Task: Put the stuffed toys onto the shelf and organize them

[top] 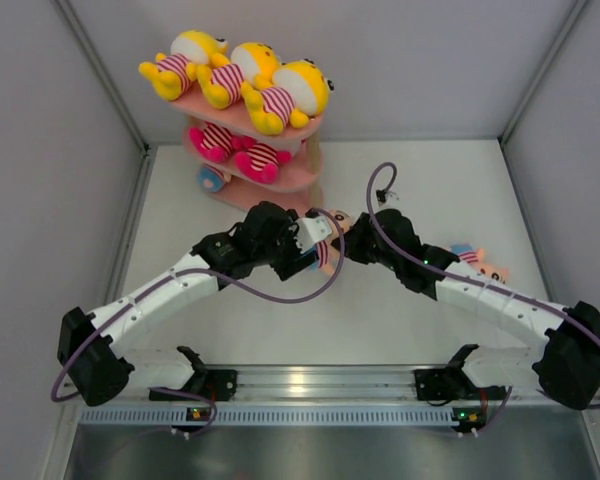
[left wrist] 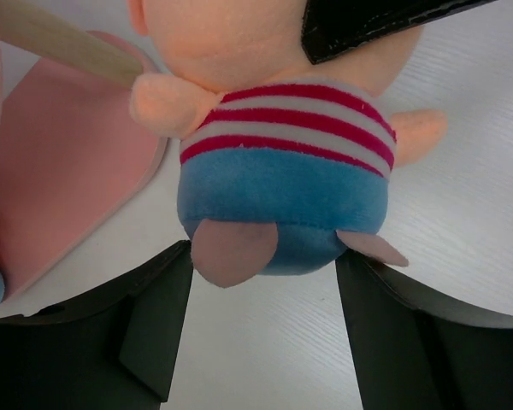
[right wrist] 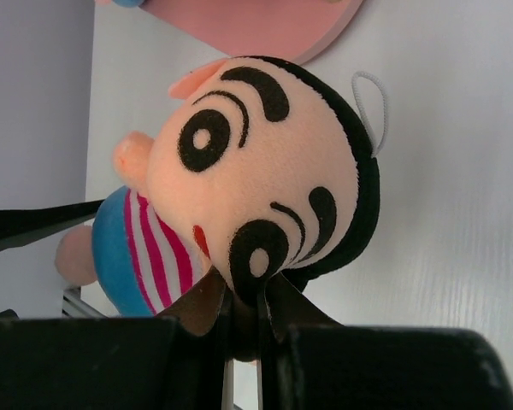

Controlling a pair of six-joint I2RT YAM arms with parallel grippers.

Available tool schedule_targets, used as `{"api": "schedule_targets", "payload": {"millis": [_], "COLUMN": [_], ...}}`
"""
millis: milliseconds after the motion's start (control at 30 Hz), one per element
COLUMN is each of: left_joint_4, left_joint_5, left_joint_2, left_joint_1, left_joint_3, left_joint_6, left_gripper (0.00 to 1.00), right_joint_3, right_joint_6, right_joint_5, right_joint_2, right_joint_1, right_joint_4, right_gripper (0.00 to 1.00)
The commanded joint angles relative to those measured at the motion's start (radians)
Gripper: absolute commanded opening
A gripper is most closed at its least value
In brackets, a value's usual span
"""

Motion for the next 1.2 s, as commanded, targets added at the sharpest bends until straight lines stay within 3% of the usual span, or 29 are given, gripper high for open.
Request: {"api": "schedule_targets", "payload": {"millis": [0,167,333,400,433,533,567,700,800,1167], "left_joint_4": [0.137,0.134,0.137,0.141,0.146,0.149,0.147,0.147,0.147,0.225], "left_joint_5": [-0.114,-0.12,0.036,0.062,0.075,0.069,0.06,-0.014,-0.043,-0.014], "left_joint_2": [-0.008,-0.028,-0.025,-0.021,-0.021,-0.022,-0.028,-0.051,-0.079,-0.116], "left_joint_1": [-0.002,-0.003,-0.002,-0.002,-0.002,0.0,0.0,0.04,0.115,0.418], "left_joint_3": [-0.02,-0.044,-0.05,-0.047,-0.046,-0.038,-0.044,-0.095,-0.159,-0.319], "left_joint_6": [0.037,0.089,0.092,0.087,0.083,0.063,0.052,0.04,0.04,0.074], "left_gripper": [0.73,0.77,0.73,0.56,0.35,0.03,0.01,0.0,0.0,0.0], "right_joint_3": [0.052,0.077,0.146,0.135,0.134,0.127,0.12,0.109,0.098,0.054], "right_joint_6": [-0.008,-0.091,-0.148,-0.149,-0.149,-0.146,-0.145,-0.149,-0.166,-0.211], "right_joint_5": [-0.048,-0.071,-0.184,-0.209,-0.226,-0.234,-0.231,-0.157,-0.088,-0.028], "right_joint_2": [0.005,0.005,0.042,0.041,0.042,0.047,0.047,0.035,0.012,-0.073], "right_joint_1": [0.024,0.021,0.021,0.021,0.019,0.019,0.019,0.019,0.021,0.021], "right_joint_4": [0.069,0.068,0.062,0.093,0.096,0.085,0.085,0.035,-0.025,-0.08], "right_gripper": [0.0,0.0,0.0,0.0,0.0,0.0,0.01,0.56,0.69,0.73]}}
